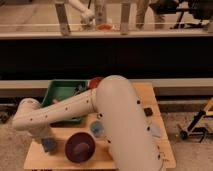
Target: Wipe table surface with sponge
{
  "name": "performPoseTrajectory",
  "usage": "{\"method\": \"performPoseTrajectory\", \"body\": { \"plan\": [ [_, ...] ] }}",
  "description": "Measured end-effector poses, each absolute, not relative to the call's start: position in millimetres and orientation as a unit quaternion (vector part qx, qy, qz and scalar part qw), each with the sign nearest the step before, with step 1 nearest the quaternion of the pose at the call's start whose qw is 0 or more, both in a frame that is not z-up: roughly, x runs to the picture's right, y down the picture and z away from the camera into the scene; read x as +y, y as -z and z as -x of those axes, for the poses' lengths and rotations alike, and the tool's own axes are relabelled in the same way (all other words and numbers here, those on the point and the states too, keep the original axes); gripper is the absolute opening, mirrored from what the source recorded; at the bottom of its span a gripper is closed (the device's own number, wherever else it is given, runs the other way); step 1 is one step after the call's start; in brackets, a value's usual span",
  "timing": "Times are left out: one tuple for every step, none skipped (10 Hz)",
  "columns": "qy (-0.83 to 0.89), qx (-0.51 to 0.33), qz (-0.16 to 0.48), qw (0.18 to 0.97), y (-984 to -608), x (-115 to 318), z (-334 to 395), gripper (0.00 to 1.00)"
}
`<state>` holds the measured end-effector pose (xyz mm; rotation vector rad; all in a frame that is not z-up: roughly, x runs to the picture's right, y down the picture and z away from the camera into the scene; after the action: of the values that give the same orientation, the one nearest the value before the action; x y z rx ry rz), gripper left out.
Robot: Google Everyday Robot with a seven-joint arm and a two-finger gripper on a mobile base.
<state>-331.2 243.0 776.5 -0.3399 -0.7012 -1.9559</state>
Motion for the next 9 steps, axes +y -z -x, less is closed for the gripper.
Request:
{"method": "performPoseTrajectory", "body": {
  "plan": [
    [0.812, -0.294, 0.142, 0.484, -780.9, 248.8, 347.5, 0.00],
    [0.815, -0.297, 0.143, 0.476, -782.6, 253.9, 356.3, 0.00],
    [0.818, -0.298, 0.142, 0.471, -783.5, 257.2, 357.2, 0.00],
    [0.820, -0.301, 0.142, 0.467, -782.4, 263.2, 355.6, 0.00],
    [0.822, -0.305, 0.139, 0.460, -776.5, 273.6, 353.9, 0.00],
    [0.825, -0.308, 0.135, 0.454, -768.9, 283.5, 354.1, 0.00],
    [0.827, -0.310, 0.133, 0.449, -762.8, 291.6, 353.7, 0.00],
    [0.832, -0.312, 0.131, 0.440, -756.0, 301.8, 352.6, 0.00],
    [0.836, -0.311, 0.132, 0.433, -751.2, 310.0, 350.5, 0.00]
  ]
}}
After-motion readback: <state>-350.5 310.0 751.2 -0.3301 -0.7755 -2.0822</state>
